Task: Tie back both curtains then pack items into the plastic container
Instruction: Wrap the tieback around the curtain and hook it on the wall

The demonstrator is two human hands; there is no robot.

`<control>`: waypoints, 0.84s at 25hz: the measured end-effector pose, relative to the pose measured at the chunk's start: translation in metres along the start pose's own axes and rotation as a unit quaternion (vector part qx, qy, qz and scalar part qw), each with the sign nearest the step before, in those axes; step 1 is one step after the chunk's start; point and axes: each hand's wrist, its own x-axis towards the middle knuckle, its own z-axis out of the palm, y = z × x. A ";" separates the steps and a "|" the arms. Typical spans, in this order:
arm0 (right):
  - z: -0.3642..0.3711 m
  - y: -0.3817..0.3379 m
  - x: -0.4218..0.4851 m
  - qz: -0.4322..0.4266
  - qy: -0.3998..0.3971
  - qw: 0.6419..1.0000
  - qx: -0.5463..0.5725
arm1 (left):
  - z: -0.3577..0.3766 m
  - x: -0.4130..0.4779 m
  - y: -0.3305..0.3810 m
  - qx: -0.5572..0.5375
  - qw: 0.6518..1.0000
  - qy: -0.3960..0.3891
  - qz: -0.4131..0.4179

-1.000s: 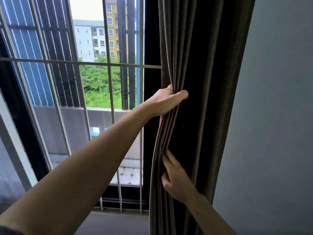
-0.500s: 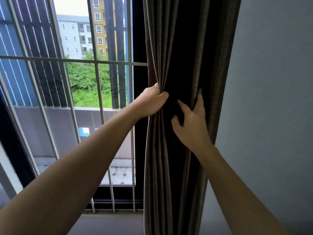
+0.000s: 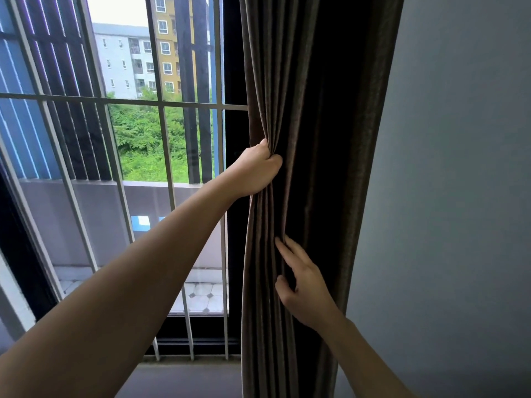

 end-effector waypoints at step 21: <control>-0.071 -0.036 0.027 -0.018 0.450 0.892 -0.046 | 0.011 -0.009 0.017 -0.028 0.999 -0.045 0.005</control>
